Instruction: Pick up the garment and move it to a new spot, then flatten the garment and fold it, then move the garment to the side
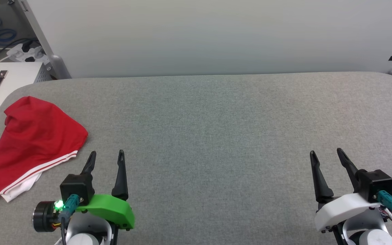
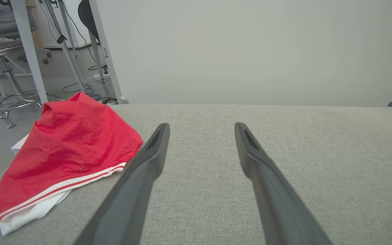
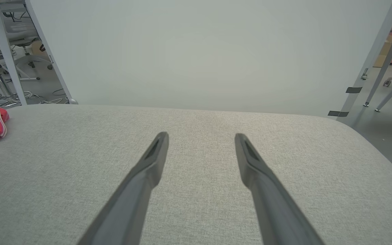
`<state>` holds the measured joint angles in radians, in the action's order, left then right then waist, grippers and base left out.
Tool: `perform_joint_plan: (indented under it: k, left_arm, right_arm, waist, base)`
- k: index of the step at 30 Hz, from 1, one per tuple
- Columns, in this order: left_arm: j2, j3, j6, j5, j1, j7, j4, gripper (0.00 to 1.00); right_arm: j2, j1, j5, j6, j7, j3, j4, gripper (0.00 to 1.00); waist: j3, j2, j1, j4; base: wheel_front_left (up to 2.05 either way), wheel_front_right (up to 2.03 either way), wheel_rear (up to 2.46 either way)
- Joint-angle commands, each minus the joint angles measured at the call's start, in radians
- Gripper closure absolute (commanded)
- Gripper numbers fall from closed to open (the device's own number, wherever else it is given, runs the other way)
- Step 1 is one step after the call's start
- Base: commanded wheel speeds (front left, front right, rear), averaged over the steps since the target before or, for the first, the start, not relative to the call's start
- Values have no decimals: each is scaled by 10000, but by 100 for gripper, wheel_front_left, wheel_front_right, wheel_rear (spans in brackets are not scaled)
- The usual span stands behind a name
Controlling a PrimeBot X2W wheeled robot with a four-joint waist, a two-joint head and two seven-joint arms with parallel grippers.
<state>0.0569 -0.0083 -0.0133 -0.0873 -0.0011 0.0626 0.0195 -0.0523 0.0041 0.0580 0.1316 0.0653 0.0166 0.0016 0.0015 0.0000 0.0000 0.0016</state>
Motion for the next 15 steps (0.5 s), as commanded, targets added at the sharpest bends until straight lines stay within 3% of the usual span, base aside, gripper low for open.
perform_joint_plan:
  k: [1, 15]
  left_arm:
    - [-21, -14, -43, -87, 100, 127, -49, 0]
    - [-28, -37, -149, -345, 142, 439, -327, 0]
  right_arm:
    - [6, 66, 115, -3, 105, 6, -71, 0]
    - [8, 77, 292, -4, 416, 56, -492, 0]
  waist:
    - [3, 0, 0, 7]
    - [57, 0, 0, 39]
  base:
    - [0, 0, 0]
    - [0, 0, 0]
